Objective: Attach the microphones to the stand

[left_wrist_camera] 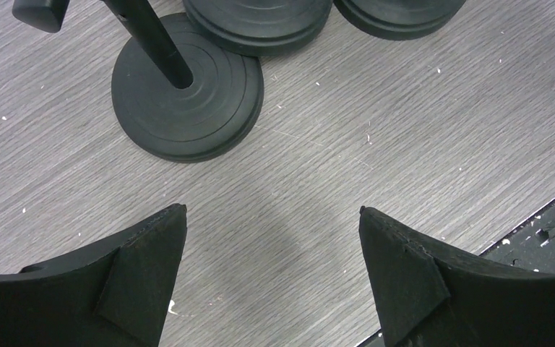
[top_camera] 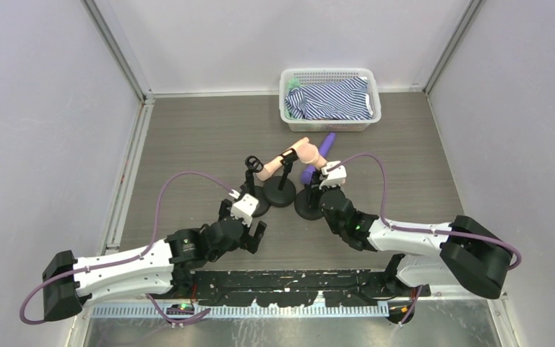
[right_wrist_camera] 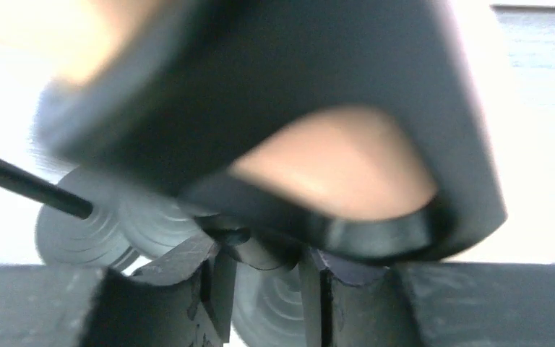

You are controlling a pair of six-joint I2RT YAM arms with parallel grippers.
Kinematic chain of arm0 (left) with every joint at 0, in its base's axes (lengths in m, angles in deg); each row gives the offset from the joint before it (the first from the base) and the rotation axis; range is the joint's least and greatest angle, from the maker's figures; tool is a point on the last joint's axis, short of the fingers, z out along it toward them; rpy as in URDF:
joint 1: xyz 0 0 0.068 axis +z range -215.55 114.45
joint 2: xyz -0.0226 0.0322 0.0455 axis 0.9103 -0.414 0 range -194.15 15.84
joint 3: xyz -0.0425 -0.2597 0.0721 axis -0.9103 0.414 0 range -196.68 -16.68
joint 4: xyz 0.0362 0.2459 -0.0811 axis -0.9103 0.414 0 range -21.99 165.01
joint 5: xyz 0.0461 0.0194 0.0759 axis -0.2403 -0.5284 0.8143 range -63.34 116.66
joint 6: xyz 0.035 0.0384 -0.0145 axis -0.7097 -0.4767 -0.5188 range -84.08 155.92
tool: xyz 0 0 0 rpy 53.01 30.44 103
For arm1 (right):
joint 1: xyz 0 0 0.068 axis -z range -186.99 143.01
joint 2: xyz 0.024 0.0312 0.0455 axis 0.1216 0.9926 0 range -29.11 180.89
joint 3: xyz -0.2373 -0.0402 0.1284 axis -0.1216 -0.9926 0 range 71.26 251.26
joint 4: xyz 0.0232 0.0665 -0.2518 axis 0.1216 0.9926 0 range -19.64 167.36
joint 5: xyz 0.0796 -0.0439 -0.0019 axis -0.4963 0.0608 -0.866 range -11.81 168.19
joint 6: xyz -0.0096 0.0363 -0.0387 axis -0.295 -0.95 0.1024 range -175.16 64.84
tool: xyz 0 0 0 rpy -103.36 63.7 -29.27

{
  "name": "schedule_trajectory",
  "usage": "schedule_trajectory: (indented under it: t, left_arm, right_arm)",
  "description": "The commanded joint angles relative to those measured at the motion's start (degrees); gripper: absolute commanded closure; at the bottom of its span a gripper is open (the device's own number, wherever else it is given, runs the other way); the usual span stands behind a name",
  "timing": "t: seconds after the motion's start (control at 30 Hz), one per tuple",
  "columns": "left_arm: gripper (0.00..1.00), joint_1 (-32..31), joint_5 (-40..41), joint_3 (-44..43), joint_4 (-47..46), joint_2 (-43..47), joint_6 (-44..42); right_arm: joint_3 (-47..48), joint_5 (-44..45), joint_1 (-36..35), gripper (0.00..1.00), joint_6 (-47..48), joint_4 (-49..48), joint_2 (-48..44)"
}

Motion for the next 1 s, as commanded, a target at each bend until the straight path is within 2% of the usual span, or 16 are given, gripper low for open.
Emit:
schedule_trajectory:
  t: [0.0, 0.13, 0.3, 0.6, 0.73, 0.97]
  left_arm:
    - [0.10, -0.2, 0.4, -0.1, -2.6, -0.5, -0.4]
    - [0.10, -0.1, 0.1, -0.7, -2.6, -2.3, -0.4]
    - [0.11, -0.1, -0.3, -1.2, -2.5, -3.6, -0.5]
    - [0.11, -0.2, 0.0, -0.3, -2.6, -1.3, -0.4]
    - [0.11, -0.2, 0.0, -0.1, -2.7, -0.7, -0.2]
    - [0.11, -0.2, 0.2, -1.0, -1.8, -2.2, 0.1]
  right_arm:
    - [-0.3, -1.5, 0.4, 0.71, 3.5, -6.1, -0.8]
    - [-1.6, 0.2, 0.6, 0.91, 5.3, -5.4, -5.2]
    - [-1.9, 3.4, 1.2, 0.99, 7.8, 0.8, -13.9]
    - [1.2, 9.5, 5.7, 0.99, 11.8, 14.7, -27.0]
    - [0.1, 10.3, 9.5, 0.99, 10.5, 15.3, -28.4]
    - [0.8, -0.2, 23.9, 0.99, 5.7, 17.8, -25.3]
